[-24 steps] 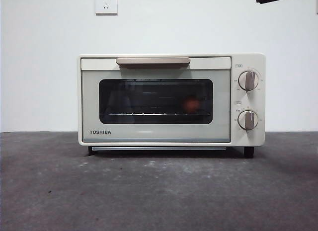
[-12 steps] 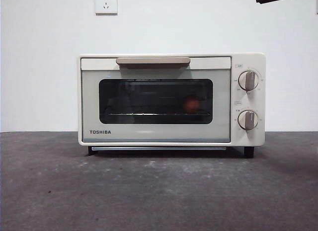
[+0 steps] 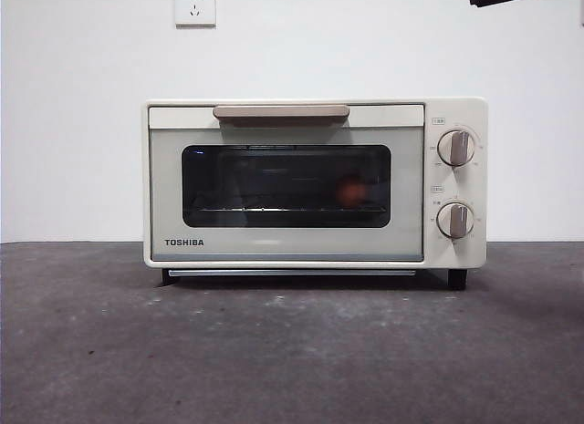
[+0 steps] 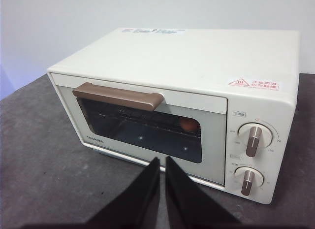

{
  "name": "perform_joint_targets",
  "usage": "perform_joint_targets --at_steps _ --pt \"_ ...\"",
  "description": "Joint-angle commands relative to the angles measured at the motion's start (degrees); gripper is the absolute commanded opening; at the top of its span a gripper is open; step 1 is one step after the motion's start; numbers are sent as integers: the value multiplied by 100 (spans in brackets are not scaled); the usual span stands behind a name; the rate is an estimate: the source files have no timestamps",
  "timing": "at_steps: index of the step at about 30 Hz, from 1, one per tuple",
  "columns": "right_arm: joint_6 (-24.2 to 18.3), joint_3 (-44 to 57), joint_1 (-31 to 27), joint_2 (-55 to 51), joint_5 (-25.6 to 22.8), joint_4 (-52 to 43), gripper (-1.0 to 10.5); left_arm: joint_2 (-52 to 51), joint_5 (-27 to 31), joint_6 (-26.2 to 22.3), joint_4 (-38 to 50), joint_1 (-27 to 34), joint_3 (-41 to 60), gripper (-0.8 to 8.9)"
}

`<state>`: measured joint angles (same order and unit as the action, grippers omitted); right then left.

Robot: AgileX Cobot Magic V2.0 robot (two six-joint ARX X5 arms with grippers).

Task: Eggoven

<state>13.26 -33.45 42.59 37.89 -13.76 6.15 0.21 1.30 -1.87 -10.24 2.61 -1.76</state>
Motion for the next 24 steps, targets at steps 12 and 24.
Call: perform_joint_targets --at_steps 12,24 --pt "-61 -42 39 17 -24 -57 3 9 -17 297 -48 15 155 6" --pt "-356 7 -501 -348 -118 131 3 7 -17 297 -48 15 153 6"
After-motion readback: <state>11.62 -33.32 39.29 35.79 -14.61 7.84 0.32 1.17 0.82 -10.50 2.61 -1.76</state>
